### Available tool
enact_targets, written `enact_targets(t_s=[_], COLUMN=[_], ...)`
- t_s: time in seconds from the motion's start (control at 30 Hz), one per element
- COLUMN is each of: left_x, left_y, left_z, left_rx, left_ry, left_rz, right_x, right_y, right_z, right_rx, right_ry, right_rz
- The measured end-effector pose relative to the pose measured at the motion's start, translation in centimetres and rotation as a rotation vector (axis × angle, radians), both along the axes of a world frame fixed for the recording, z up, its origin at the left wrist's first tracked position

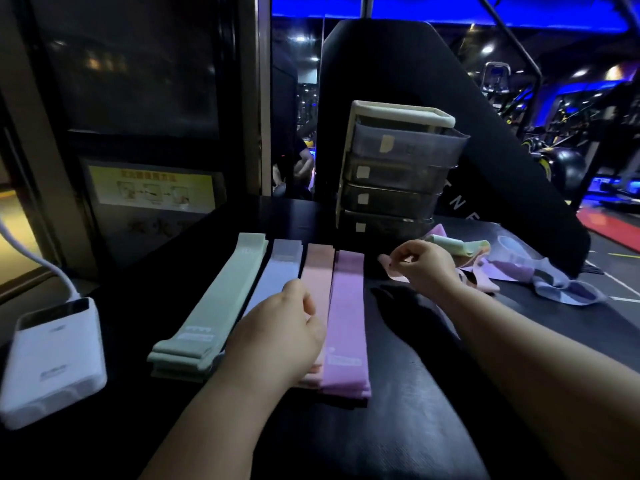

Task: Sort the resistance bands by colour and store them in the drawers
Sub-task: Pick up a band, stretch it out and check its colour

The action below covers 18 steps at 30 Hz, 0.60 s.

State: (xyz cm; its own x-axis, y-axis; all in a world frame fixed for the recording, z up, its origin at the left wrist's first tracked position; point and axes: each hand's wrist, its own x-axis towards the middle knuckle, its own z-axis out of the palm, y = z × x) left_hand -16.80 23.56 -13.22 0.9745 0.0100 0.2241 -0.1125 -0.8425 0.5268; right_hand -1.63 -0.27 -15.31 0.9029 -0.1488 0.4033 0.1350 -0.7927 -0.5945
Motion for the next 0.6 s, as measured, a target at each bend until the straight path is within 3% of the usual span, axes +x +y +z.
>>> enact_targets(t_s=[0.3, 0.47, 0.6], left_x=[1.7, 3.9, 5.7], left_y=[-7.0, -13.3, -17.3], left_z=[1.8, 1.3, 0.8], left_rx=[0.103, 0.091, 0.014], left_ry=[0.079, 0.107, 0.144], left_rz=[-0.091, -0.148, -0.152], right_x=[-2.5, -2.6, -2.1], right_y=[-8.3, -10.0, -10.6], right_z=[-0.6, -2.1, -2.3], right_rx=[-0.091, -0.120, -0.111], right_ry=[0.027, 0.217, 0.189], right_rz=[-0.161, -0.193, -0.160])
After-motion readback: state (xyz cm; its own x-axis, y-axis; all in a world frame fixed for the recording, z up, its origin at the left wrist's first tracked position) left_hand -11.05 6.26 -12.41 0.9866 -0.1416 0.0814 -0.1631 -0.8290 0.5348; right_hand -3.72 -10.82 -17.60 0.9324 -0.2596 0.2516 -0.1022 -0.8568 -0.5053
